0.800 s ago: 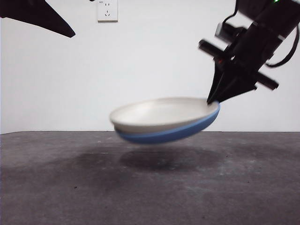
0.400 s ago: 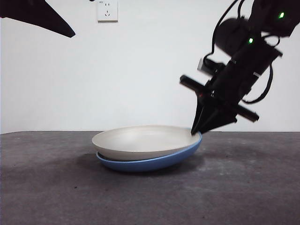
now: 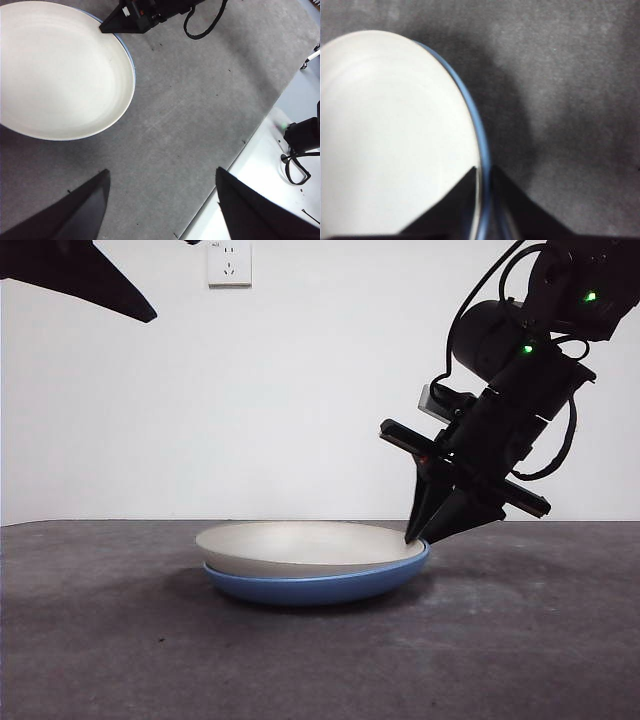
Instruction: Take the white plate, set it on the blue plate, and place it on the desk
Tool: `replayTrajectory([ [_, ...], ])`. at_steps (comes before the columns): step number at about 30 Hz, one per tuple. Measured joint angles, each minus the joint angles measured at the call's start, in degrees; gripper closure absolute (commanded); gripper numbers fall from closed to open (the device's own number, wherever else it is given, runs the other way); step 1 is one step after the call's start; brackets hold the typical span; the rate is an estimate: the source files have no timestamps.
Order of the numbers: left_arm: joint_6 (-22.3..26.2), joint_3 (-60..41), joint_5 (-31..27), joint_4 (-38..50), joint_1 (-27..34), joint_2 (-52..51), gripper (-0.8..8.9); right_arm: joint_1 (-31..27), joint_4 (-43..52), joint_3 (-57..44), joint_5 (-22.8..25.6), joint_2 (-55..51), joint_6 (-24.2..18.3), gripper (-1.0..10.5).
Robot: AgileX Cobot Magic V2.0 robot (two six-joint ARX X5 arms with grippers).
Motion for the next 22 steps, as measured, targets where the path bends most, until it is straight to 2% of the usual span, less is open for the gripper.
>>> replayTrajectory([
  [3, 0.0, 0.0, 0.0, 0.0, 0.0, 0.0, 4.72, 0.0, 0.0, 0.1, -0.2, 0.0, 0.1, 6.6],
  [8, 0.0, 0.0, 0.0, -0.1, 0.0, 0.0, 4.72, 0.0, -1.7, 0.1, -0.2, -0.8, 0.4, 6.6],
  [13, 0.0, 0.0, 0.0, -0.2, 0.0, 0.0, 4.72, 0.0, -3.1, 0.1, -0.2, -6.8, 0.3, 6.6],
  [17, 0.0, 0.0, 0.0, -0.2, 0.0, 0.0, 4.72, 0.0, -6.4, 0.1, -0.2, -13.7, -1.4, 6.6],
  [22, 0.0, 0.0, 0.0, -0.2, 0.0, 0.0, 4.72, 0.0, -13.6, 0.1, -0.6, -23.2, -5.6, 6.6],
])
